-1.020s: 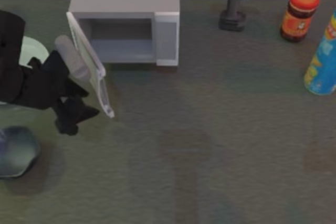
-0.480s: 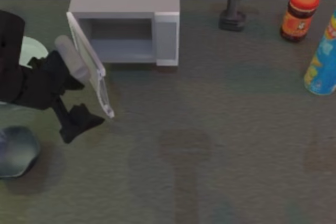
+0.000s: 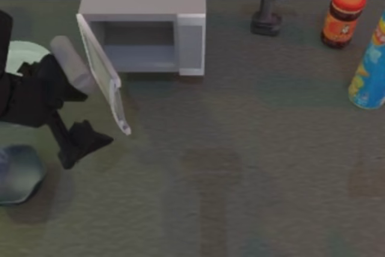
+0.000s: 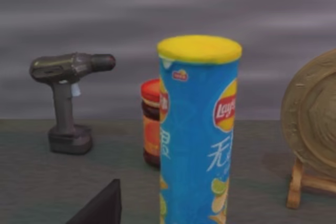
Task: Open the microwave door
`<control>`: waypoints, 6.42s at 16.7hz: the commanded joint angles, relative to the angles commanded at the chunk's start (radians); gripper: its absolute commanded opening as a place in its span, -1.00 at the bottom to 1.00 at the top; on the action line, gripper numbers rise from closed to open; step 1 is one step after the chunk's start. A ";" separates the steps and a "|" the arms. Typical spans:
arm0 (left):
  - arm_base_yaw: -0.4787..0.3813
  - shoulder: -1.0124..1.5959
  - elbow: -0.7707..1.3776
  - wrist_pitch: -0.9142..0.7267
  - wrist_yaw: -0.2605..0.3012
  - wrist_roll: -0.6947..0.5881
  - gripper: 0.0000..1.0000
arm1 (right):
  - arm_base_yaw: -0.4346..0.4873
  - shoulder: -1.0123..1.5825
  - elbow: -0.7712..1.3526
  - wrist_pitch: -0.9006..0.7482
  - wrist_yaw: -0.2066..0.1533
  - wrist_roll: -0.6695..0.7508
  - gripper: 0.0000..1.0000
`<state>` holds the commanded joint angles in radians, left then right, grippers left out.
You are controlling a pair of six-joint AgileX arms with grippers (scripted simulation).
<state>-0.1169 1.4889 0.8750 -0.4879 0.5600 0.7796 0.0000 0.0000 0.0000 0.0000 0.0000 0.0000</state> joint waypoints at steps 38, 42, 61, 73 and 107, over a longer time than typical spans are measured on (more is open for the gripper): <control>-0.337 0.638 1.502 -1.274 -0.639 -1.727 1.00 | 0.000 0.000 0.000 0.000 0.000 0.000 1.00; -0.330 0.629 1.461 -1.239 -0.638 -1.722 1.00 | 0.000 0.000 0.000 0.000 0.000 0.000 1.00; -0.312 0.536 0.935 -0.808 -0.638 -1.704 0.55 | 0.000 0.000 0.000 0.000 0.000 0.000 1.00; -0.312 0.536 0.935 -0.808 -0.638 -1.704 -1.00 | 0.000 0.000 0.000 0.000 0.000 0.000 1.00; -0.279 0.586 1.013 -0.896 -0.558 -1.656 -1.00 | 0.000 0.000 0.000 0.000 0.000 0.000 1.00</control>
<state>-0.3961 2.0751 1.8882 -1.3839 0.0020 -0.8759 0.0000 0.0000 0.0000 0.0000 0.0000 0.0000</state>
